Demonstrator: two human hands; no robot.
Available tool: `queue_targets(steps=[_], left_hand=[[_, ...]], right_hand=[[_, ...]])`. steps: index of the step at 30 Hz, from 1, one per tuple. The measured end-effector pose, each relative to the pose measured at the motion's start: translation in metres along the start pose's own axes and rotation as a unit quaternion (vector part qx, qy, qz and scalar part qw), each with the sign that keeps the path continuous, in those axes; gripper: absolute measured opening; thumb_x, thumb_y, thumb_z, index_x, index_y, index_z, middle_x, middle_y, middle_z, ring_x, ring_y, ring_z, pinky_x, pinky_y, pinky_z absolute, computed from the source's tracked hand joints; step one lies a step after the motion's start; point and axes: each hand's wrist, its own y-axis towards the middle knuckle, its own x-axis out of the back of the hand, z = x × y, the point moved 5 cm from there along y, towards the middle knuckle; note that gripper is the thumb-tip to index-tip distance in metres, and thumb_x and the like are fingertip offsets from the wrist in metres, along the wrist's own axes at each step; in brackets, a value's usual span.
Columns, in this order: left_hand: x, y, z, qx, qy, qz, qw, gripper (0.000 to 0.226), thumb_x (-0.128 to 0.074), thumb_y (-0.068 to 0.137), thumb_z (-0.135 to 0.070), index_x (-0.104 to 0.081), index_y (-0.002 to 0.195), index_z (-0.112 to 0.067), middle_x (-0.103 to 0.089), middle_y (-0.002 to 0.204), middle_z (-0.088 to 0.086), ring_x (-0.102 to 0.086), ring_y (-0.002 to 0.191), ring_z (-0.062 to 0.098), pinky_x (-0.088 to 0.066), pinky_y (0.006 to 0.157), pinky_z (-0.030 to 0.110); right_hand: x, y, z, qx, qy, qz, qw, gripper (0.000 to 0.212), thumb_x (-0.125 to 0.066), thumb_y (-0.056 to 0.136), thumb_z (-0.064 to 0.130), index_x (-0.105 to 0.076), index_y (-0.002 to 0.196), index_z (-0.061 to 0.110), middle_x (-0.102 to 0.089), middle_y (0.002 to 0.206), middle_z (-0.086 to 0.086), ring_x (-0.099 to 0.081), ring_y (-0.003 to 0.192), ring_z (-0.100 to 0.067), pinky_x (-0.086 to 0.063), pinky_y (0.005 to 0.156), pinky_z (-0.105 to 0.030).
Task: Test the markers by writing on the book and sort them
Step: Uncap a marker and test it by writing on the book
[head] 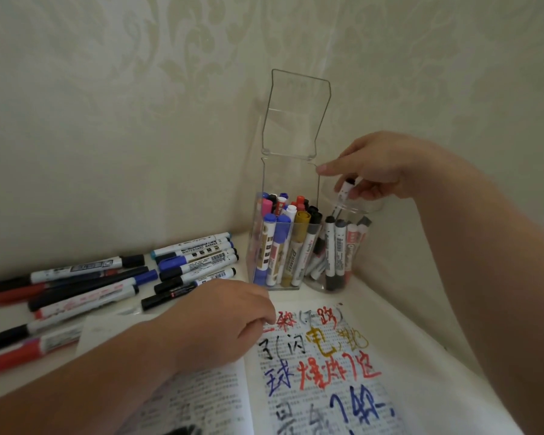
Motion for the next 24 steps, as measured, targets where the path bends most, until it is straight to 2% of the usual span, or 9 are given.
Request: queue_targets(steps=[3,5,7,9,11,14,19,22,24], left_hand=[[0.002,-0.001,0.001,0.003,0.006,-0.02,1.0,0.044,-0.03,0.093,-0.036,-0.071,0.109,-0.032,-0.064,0.1,-0.022,-0.048,0.088,-0.011,-0.037,0.081,0.009],[0.007,-0.002,0.003,0.021,0.011,-0.051,0.998,0.037,-0.037,0.094,-0.034,-0.071,0.109,-0.032,-0.06,0.093,-0.029,-0.051,0.084,-0.013,-0.041,0.078,0.012],[0.013,-0.003,0.003,0.042,0.009,-0.104,0.994,0.031,-0.046,0.094,-0.037,-0.071,0.112,-0.034,-0.047,0.082,-0.039,-0.046,0.079,-0.023,-0.034,0.071,0.003],[0.018,-0.005,0.002,0.063,0.004,-0.137,0.989,0.036,-0.043,0.094,-0.051,-0.066,0.119,-0.037,-0.05,0.085,-0.036,-0.048,0.079,-0.019,-0.03,0.065,0.002],[0.023,-0.006,0.0,0.069,-0.011,-0.156,0.985,0.048,-0.038,0.093,-0.065,-0.057,0.128,-0.039,-0.055,0.095,-0.028,-0.051,0.081,-0.008,-0.035,0.067,0.009],[0.027,-0.008,-0.007,0.056,-0.062,-0.172,0.982,0.057,-0.037,0.092,-0.071,-0.046,0.137,-0.037,-0.054,0.105,-0.027,-0.054,0.09,-0.002,-0.041,0.07,0.016],[0.02,-0.005,-0.013,0.063,-0.071,-0.165,0.982,0.04,-0.046,0.099,-0.056,-0.05,0.129,-0.03,-0.053,0.103,-0.018,-0.053,0.094,0.002,-0.044,0.078,0.018],[0.015,-0.001,-0.013,0.062,-0.051,-0.161,0.984,0.012,-0.05,0.101,-0.043,-0.048,0.11,-0.035,-0.045,0.094,-0.017,-0.048,0.088,-0.001,-0.037,0.076,0.012],[0.013,-0.002,-0.008,0.087,-0.081,-0.154,0.981,0.01,-0.049,0.103,-0.036,-0.046,0.111,-0.042,-0.052,0.091,-0.021,-0.052,0.088,-0.006,-0.037,0.074,0.007]], right_hand=[[0.02,-0.013,0.008,0.041,0.01,-0.052,0.998,0.026,-0.083,0.081,0.011,-0.071,0.104,0.01,-0.074,0.09,-0.01,-0.066,0.072,-0.018,-0.059,0.065,-0.031],[0.04,-0.028,0.011,0.102,0.002,-0.142,0.985,0.021,-0.079,0.083,0.007,-0.073,0.101,0.015,-0.074,0.089,-0.007,-0.07,0.068,-0.015,-0.062,0.068,-0.031],[0.059,-0.053,0.012,0.198,0.003,-0.268,0.943,0.017,-0.077,0.085,0.014,-0.071,0.099,0.022,-0.074,0.089,-0.001,-0.071,0.061,-0.007,-0.059,0.059,-0.022],[0.066,-0.079,0.006,0.296,0.065,-0.335,0.892,0.017,-0.075,0.083,0.023,-0.067,0.097,0.027,-0.072,0.092,0.004,-0.072,0.065,-0.008,-0.058,0.059,-0.022],[0.053,-0.098,-0.002,0.374,0.145,-0.309,0.862,0.02,-0.077,0.082,0.029,-0.062,0.096,0.031,-0.071,0.093,0.005,-0.071,0.071,-0.014,-0.057,0.062,-0.031],[0.002,-0.113,-0.019,0.405,0.239,-0.199,0.86,0.026,-0.081,0.082,0.013,-0.062,0.098,0.02,-0.073,0.087,0.0,-0.068,0.067,-0.021,-0.053,0.058,-0.03],[-0.085,-0.11,-0.045,0.312,0.324,-0.066,0.891,0.031,-0.081,0.077,-0.007,-0.064,0.095,0.012,-0.073,0.077,-0.002,-0.065,0.06,-0.019,-0.056,0.056,-0.028],[-0.103,-0.103,-0.063,0.263,0.438,-0.076,0.856,0.028,-0.077,0.079,-0.009,-0.062,0.1,0.005,-0.073,0.075,-0.003,-0.064,0.055,-0.015,-0.054,0.051,-0.026],[-0.115,-0.098,-0.073,0.237,0.494,-0.075,0.833,0.03,-0.076,0.08,-0.006,-0.061,0.105,0.003,-0.074,0.08,-0.006,-0.064,0.057,-0.018,-0.055,0.053,-0.028]])
